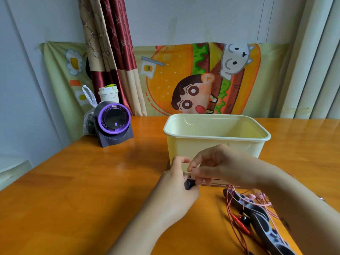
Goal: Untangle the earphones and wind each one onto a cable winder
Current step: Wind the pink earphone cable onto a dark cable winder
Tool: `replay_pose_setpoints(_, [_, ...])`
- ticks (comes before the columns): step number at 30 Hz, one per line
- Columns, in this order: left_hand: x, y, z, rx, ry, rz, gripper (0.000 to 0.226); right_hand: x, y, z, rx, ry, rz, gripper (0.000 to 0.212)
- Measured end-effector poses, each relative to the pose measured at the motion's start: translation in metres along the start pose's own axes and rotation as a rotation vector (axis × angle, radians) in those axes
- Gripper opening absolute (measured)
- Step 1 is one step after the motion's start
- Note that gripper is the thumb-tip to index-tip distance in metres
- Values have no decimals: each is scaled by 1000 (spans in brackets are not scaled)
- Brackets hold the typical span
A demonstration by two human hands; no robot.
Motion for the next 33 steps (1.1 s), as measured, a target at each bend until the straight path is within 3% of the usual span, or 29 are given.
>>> replay_pose_setpoints(6, [1,8,2,55,16,-62,48,-1,0,-10,148,-74,71,8])
replay_pose_setpoints(33, [0,12,-3,455,-57,-324,70,7,-6,-12,35,-111,-27,11])
Point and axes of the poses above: each hand's wrist, its own x-axis away from the middle knuckle, its own y-axis out of the palm, z = x × y, the point moved 8 cm from there along -x, towards the middle knuckle, and after that the axes turned 8 degrees about x, right-handed, at the moved point
